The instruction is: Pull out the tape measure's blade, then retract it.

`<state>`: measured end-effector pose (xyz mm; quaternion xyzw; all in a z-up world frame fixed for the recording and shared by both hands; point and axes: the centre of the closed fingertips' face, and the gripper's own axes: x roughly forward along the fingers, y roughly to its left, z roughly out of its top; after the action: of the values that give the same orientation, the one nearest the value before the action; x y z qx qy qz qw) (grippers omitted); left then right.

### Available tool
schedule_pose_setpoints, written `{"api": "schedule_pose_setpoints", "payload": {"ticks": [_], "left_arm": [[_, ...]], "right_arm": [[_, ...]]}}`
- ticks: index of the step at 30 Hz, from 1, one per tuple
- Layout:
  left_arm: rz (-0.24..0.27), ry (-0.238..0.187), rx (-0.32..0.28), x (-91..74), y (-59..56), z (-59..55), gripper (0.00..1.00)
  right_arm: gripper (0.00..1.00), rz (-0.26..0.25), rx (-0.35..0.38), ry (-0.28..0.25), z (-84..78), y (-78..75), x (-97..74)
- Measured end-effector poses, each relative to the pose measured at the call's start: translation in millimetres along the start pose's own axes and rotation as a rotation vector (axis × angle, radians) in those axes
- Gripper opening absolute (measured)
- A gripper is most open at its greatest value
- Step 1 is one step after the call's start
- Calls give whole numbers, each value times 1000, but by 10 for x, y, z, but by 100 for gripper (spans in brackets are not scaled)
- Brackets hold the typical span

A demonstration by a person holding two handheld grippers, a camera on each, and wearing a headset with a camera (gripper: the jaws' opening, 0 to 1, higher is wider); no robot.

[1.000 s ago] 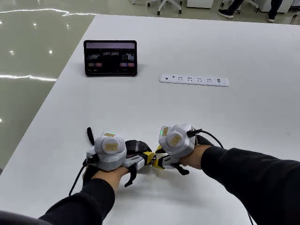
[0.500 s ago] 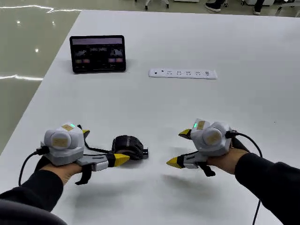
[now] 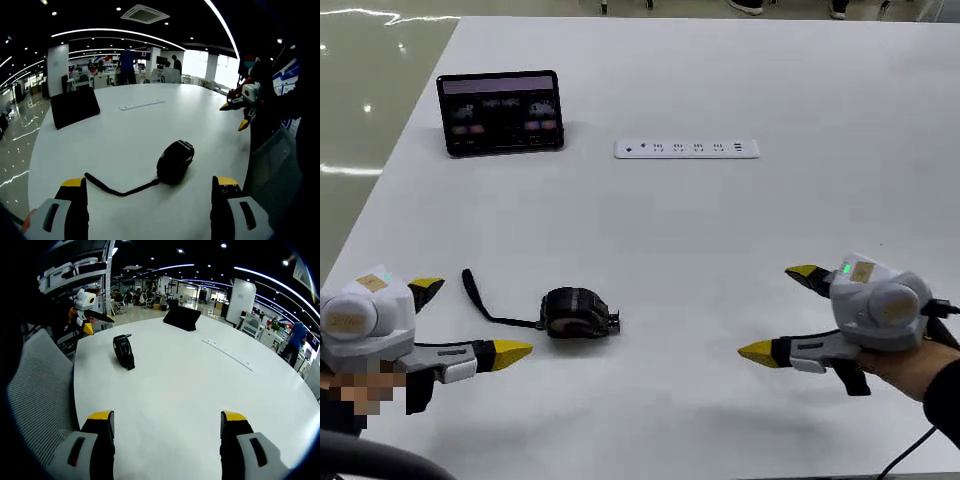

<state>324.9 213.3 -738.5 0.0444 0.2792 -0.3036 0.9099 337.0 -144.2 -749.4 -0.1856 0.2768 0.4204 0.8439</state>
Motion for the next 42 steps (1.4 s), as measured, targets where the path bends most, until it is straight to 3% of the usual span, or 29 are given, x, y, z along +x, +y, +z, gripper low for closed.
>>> {"api": "schedule_pose_setpoints", "payload": {"ticks": [2,8,13,17,23,30,36,40,41,42], "left_arm": [[-1,0,-3,-44,19,-17,100],[32,-15,-12,-164,91,-26,100],[43,2,-7,-282,104,-119,100],[44,13,-17,-372,91,-181,100],[41,30,-18,-486,51,-243,100],[61,23,-20,-572,93,-193,100],[71,24,-18,-605,145,-179,100],[51,1,-33,-628,114,-135,100],[27,2,-58,-630,79,-138,100],[40,3,-47,-634,100,-142,100]], "right_arm": [[83,-42,10,3,-94,-51,-149],[85,-92,44,27,-341,-110,-452],[87,-130,75,34,-417,-154,-628],[89,-151,101,35,-494,-165,-739],[93,-145,113,59,-650,-63,-871],[100,-130,143,48,-672,25,-1017],[100,-140,135,45,-630,-26,-1064],[100,-136,126,44,-631,-66,-1027],[100,-138,117,47,-619,-84,-1013],[100,-139,117,46,-606,-101,-1008]]}}
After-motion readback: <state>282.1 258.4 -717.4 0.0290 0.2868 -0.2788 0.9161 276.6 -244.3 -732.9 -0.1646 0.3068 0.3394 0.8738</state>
